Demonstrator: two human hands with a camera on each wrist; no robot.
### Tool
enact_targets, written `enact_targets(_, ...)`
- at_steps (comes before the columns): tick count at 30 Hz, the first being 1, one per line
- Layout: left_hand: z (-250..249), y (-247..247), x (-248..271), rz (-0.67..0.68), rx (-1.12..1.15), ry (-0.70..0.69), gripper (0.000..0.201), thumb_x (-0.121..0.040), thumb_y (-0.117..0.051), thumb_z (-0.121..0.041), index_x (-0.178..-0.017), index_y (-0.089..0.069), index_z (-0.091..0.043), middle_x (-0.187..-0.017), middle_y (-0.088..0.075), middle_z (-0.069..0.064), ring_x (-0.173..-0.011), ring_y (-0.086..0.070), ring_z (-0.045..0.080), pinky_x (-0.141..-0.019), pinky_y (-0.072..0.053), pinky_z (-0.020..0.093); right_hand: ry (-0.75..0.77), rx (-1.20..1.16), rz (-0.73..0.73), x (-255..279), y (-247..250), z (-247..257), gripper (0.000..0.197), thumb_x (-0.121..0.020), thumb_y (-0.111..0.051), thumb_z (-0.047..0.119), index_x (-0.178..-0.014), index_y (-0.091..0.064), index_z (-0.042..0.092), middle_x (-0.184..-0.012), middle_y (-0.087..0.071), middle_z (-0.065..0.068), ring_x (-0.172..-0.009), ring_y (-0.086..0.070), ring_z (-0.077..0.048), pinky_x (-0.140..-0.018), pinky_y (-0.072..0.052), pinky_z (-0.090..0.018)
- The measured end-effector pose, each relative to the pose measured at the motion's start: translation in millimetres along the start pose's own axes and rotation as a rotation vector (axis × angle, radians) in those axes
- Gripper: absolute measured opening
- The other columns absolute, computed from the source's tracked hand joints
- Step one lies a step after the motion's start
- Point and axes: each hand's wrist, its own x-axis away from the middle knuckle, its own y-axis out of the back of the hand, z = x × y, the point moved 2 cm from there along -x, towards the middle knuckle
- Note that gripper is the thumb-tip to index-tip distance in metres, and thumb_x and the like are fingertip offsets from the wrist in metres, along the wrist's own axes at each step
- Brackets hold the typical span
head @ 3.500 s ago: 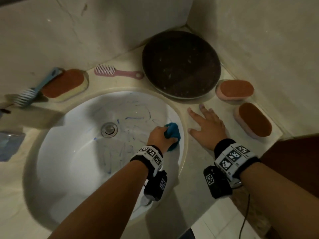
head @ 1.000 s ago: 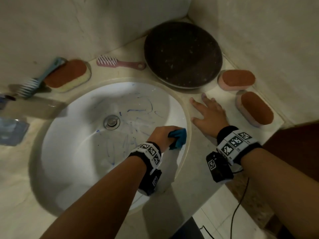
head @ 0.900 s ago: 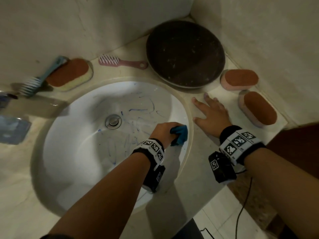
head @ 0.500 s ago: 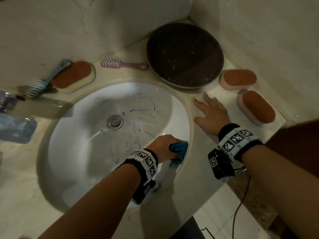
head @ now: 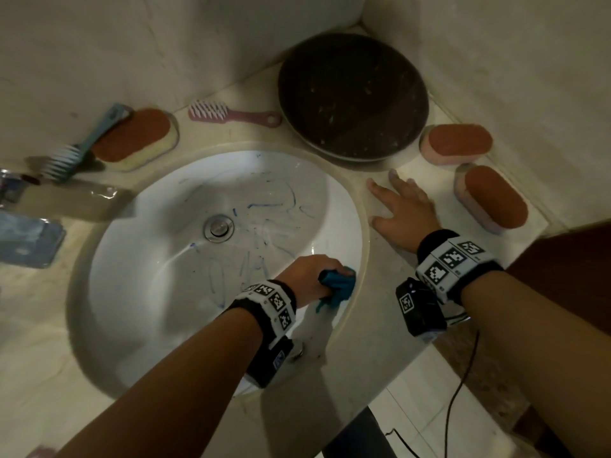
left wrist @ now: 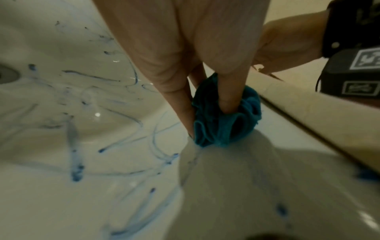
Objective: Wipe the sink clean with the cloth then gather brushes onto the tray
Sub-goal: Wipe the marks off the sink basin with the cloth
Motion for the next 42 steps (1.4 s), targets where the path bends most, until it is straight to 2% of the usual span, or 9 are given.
enact_targets(3,7.0,4.0,3.4,0.064,-0.115,0.054,0.042,-0.088,-0.058,-0.008,-0.129,-0.056,-0.014,-0.129,-0.058,0.007,-0.120,-0.052,0.022,-0.102,-0.036,0.024,0.007,0.003,0.004,-0.7,-1.0,-0.8,0.069,-0.088,-0.049,0.043,-0.144,-0.010,0.049,-0.159,0.005,0.008,-0.147,0.001,-0.026,-0.118,-0.010,-0.051)
enact_targets(8,9.8,7.6,12.7,0.091,0.152,0.115,0.039,-0.085,-0.065,-0.021,-0.122,-0.061,-0.035,-0.123,-0.059,-0.001,-0.109,-0.054,0.014,-0.098,-0.041,0.022,0.011,-0.007,0.010,-1.5,-1.4,-1.5,0.068,-0.088,-0.050,0.044,-0.144,-0.011,0.049,-0.159,0.005,0.008,-0.147,0.001,-0.026,-0.118,-0.009,-0.050)
enact_targets(15,8.6,-1.2,5.1,0.027,0.011,0.031,0.040,-0.082,-0.071,-0.015,-0.122,-0.064,-0.018,-0.123,-0.061,0.004,-0.115,-0.053,0.017,-0.097,-0.034,0.016,0.009,-0.013,0.001,-1.0,-1.5,-1.7,0.068,-0.088,-0.049,0.043,-0.144,-0.011,0.050,-0.159,0.005,0.009,-0.147,0.001,-0.025,-0.118,-0.008,-0.052)
enact_targets(20,11.4,8.6,-19.0,-0.078,0.060,0.105,0.040,-0.084,-0.069,-0.019,-0.124,-0.062,-0.021,-0.126,-0.062,0.003,-0.118,-0.055,0.019,-0.099,-0.039,0.019,0.007,-0.005,0.001,-1.4,-2.0,-1.5,0.068,-0.089,-0.049,0.043,-0.144,-0.010,0.050,-0.159,0.005,0.009,-0.147,0.002,-0.025,-0.118,-0.008,-0.052)
enact_targets(26,8.2,-2.0,2.3,0.053,0.007,0.052,0.043,-0.081,-0.072,-0.021,-0.123,-0.062,-0.024,-0.128,-0.055,0.001,-0.119,-0.049,0.016,-0.102,-0.034,0.020,0.006,-0.010,0.008,0.4,-0.3,0.0,0.068,-0.089,-0.050,0.042,-0.144,-0.011,0.049,-0.159,0.005,0.009,-0.147,0.002,-0.025,-0.117,-0.008,-0.052)
enact_targets(32,18.3,4.2,-13.2,0.033,-0.119,0.063,0.041,-0.085,-0.067,-0.016,-0.126,-0.060,-0.019,-0.131,-0.058,0.004,-0.123,-0.050,0.019,-0.100,-0.031,0.017,0.002,-0.004,0.005,0.0,0.1,0.2,0.069,-0.088,-0.050,0.042,-0.144,-0.010,0.049,-0.159,0.005,0.008,-0.147,0.001,-0.025,-0.117,-0.008,-0.053)
enact_targets(37,18.5,16.5,-45.2,-0.196,0.015,0.163,0.032,-0.087,-0.064,-0.015,-0.119,-0.066,-0.013,-0.121,-0.064,0.009,-0.112,-0.060,0.024,-0.077,-0.039,0.009,0.006,-0.020,-0.005,-1.1,-1.2,-1.4,0.069,-0.088,-0.051,0.041,-0.144,-0.011,0.050,-0.159,0.005,0.009,-0.147,0.001,-0.024,-0.118,-0.007,-0.049)
enact_targets(39,14.4,14.6,-47.3,-0.201,-0.021,0.158,0.039,-0.083,-0.069,-0.026,-0.122,-0.064,-0.018,-0.123,-0.062,0.007,-0.114,-0.057,0.023,-0.090,-0.040,0.019,0.008,-0.022,-0.004,-1.5,-0.5,-1.0,0.069,-0.088,-0.051,0.041,-0.144,-0.012,0.050,-0.159,0.005,0.009,-0.147,0.001,-0.024,-0.118,-0.007,-0.049)
enact_targets(42,16.9,1.3,-35.7,-0.071,-0.119,0.156,0.058,-0.082,-0.069,-0.032,-0.136,-0.049,-0.024,-0.129,-0.051,0.008,-0.121,-0.048,0.025,-0.103,-0.034,0.026,0.005,-0.017,-0.012,0.6,2.1,0.0,0.069,-0.086,-0.052,0.042,-0.143,-0.013,0.050,-0.159,0.002,0.009,-0.146,-0.002,-0.025,-0.119,-0.010,-0.047)
